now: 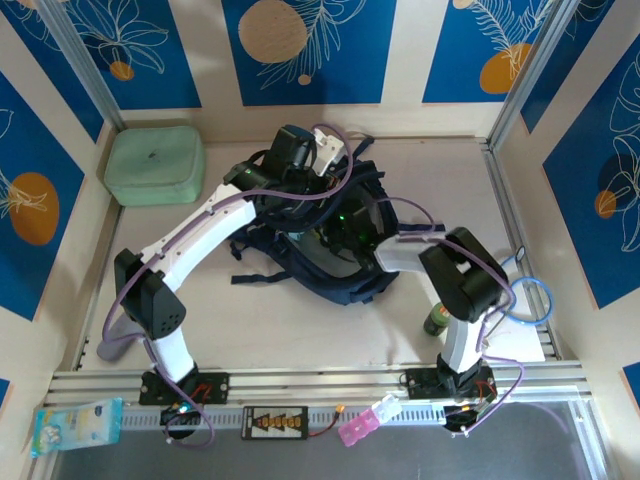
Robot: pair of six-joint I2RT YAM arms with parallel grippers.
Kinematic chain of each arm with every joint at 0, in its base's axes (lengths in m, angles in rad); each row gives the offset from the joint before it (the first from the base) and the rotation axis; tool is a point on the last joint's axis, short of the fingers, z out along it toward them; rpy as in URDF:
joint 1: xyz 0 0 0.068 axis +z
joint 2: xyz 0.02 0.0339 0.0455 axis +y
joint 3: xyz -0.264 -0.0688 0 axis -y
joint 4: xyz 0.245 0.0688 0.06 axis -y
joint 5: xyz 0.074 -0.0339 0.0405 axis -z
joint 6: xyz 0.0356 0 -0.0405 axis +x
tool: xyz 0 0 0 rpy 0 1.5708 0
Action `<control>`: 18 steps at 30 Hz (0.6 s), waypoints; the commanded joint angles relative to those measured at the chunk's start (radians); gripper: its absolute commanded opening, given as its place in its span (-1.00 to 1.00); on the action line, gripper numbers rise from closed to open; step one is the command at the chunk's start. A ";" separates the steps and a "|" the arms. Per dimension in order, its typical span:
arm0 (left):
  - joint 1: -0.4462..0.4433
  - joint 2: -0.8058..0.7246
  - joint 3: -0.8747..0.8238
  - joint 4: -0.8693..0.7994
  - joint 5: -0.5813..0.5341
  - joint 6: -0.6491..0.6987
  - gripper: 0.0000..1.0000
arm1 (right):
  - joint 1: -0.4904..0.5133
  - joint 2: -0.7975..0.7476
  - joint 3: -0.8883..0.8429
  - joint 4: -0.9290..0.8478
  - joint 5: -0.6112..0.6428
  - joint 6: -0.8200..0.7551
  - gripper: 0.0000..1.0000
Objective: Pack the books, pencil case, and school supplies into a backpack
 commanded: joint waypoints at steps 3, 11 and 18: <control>0.009 -0.014 -0.032 0.140 0.123 -0.024 -1.00 | -0.035 -0.287 -0.117 -0.243 0.043 -0.018 -0.24; 0.009 0.022 -0.072 0.154 0.194 -0.064 -1.00 | -0.168 -0.732 -0.148 -0.919 0.216 -0.053 0.04; 0.006 0.038 -0.172 0.217 0.319 -0.169 -0.87 | -0.271 -0.924 -0.050 -1.164 0.259 -0.254 0.13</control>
